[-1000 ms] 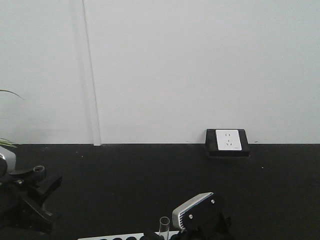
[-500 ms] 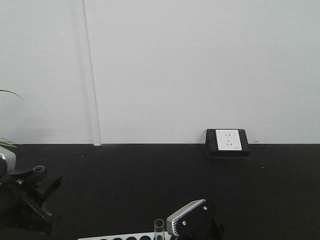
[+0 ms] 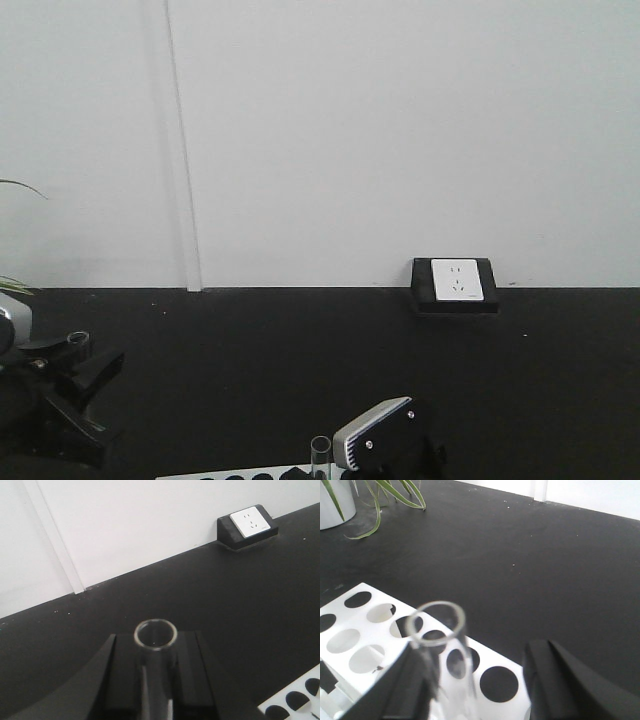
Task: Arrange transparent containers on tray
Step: 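Grasp a second clear test tube in the rack with the right gripper, then lift the second test tube up out of the rack with the right gripper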
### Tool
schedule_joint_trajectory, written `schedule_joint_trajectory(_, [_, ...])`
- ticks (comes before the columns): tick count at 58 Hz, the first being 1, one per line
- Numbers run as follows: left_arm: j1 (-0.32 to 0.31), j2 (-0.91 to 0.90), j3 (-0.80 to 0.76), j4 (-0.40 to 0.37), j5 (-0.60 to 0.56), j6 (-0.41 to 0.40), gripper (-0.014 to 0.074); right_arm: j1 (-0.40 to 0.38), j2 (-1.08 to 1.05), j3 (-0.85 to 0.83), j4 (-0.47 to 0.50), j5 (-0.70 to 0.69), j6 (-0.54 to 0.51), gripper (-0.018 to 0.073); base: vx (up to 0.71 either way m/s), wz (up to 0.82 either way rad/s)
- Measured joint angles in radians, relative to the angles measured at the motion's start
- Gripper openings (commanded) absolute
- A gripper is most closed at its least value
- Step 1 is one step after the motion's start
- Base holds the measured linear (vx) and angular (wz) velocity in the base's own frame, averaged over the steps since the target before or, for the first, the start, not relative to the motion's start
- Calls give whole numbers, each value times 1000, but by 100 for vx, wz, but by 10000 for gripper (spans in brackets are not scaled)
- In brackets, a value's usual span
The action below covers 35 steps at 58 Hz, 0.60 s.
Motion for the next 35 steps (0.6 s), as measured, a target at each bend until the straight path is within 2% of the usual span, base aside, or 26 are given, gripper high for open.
schedule_joint_trajectory(14, [0,0,0,0,0,0,-6,0,0,0,-1,-2,0,230,0,0])
schedule_joint_trajectory(35, [0,0,0,0,0,0,-7,0,-12,0,-1,-3,0,-15,0,0])
